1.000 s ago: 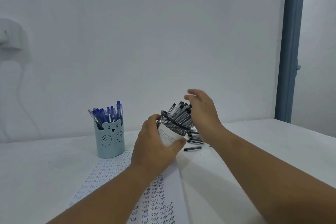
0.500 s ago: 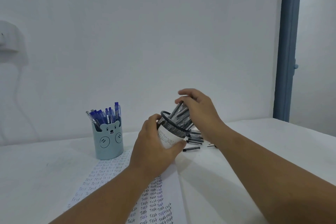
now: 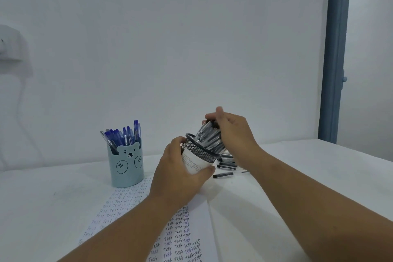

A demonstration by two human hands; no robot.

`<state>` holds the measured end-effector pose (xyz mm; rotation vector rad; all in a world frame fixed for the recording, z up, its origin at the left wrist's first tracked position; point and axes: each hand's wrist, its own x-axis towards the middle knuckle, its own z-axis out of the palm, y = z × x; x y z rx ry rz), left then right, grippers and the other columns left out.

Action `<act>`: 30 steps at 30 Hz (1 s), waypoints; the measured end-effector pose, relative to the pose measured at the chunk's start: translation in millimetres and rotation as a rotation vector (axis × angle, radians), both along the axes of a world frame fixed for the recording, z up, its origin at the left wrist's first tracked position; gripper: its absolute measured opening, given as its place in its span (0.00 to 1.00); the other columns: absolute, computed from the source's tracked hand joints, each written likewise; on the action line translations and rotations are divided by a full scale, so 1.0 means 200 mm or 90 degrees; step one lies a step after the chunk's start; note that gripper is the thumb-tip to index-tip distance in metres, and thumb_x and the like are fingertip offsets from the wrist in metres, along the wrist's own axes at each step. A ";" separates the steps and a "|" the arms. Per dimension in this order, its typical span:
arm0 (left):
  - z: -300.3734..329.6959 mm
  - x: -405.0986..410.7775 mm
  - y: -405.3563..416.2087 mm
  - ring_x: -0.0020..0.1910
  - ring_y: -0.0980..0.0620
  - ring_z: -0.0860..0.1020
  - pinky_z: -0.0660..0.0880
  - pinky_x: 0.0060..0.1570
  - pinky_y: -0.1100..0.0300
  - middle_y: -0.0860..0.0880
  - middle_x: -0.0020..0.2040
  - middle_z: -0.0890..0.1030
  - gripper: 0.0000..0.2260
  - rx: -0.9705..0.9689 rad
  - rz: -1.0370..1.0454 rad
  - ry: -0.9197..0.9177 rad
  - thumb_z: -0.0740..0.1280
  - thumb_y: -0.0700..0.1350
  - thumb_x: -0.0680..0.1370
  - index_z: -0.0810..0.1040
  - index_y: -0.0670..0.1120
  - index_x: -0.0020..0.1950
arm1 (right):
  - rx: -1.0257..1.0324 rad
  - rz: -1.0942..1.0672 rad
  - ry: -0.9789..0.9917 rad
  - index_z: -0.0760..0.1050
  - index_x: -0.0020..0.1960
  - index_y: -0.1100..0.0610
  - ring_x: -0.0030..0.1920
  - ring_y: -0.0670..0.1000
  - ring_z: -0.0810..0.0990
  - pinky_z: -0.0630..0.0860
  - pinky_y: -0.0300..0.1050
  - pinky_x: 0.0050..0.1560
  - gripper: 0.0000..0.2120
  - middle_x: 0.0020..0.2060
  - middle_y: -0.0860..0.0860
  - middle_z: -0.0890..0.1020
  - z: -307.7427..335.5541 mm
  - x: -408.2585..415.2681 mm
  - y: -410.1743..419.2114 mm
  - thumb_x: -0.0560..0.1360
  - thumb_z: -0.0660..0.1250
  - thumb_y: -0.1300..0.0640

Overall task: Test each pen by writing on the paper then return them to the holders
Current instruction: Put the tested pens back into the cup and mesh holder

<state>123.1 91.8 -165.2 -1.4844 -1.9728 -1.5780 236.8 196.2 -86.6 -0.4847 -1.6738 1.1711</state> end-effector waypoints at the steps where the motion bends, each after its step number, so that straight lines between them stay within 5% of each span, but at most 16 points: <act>1: 0.00 0.00 0.00 0.55 0.57 0.76 0.78 0.55 0.51 0.58 0.58 0.75 0.36 -0.001 0.001 -0.006 0.77 0.62 0.64 0.66 0.58 0.68 | -0.025 0.028 -0.019 0.85 0.51 0.52 0.51 0.50 0.85 0.79 0.46 0.55 0.26 0.47 0.47 0.87 0.01 0.01 0.01 0.84 0.52 0.40; 6: 0.00 -0.02 0.00 0.56 0.55 0.76 0.77 0.58 0.50 0.57 0.59 0.75 0.38 -0.001 0.004 -0.040 0.75 0.65 0.63 0.67 0.57 0.68 | -0.055 0.105 -0.065 0.77 0.67 0.46 0.67 0.49 0.73 0.64 0.60 0.69 0.38 0.65 0.46 0.80 0.09 0.08 0.13 0.79 0.37 0.30; 12: 0.00 -0.04 0.01 0.56 0.55 0.77 0.78 0.57 0.49 0.56 0.58 0.76 0.37 0.006 0.024 -0.067 0.77 0.64 0.63 0.67 0.57 0.67 | 0.219 0.012 -0.371 0.66 0.71 0.43 0.65 0.53 0.76 0.71 0.49 0.61 0.29 0.58 0.49 0.82 -0.06 0.19 0.33 0.77 0.53 0.29; 15: -0.01 -0.05 0.02 0.56 0.55 0.77 0.77 0.57 0.50 0.56 0.58 0.76 0.36 -0.002 0.032 -0.065 0.78 0.62 0.64 0.67 0.57 0.67 | 0.266 0.010 -0.482 0.66 0.74 0.43 0.67 0.47 0.72 0.67 0.44 0.63 0.38 0.64 0.44 0.75 -0.18 0.23 0.37 0.68 0.59 0.27; 20: -0.01 -0.07 0.04 0.54 0.55 0.77 0.76 0.53 0.54 0.56 0.57 0.77 0.32 0.005 0.040 -0.073 0.79 0.60 0.65 0.67 0.58 0.63 | 0.319 0.001 -0.626 0.59 0.79 0.47 0.77 0.47 0.62 0.59 0.47 0.76 0.45 0.76 0.45 0.65 -0.29 0.24 0.43 0.69 0.66 0.28; 27: -0.01 -0.08 0.04 0.54 0.55 0.77 0.73 0.51 0.57 0.55 0.56 0.77 0.34 0.008 0.043 -0.069 0.80 0.59 0.65 0.68 0.56 0.65 | 0.380 -0.043 -0.745 0.70 0.63 0.40 0.62 0.52 0.71 0.70 0.55 0.66 0.46 0.55 0.42 0.72 -0.33 0.24 0.47 0.55 0.52 0.12; 30: -0.01 -0.08 0.03 0.54 0.56 0.77 0.73 0.50 0.58 0.55 0.56 0.77 0.34 0.009 0.043 -0.069 0.80 0.59 0.65 0.68 0.56 0.65 | 0.374 -0.043 -0.765 0.70 0.68 0.39 0.65 0.54 0.70 0.69 0.56 0.67 0.52 0.59 0.43 0.72 -0.32 0.22 0.48 0.52 0.53 0.11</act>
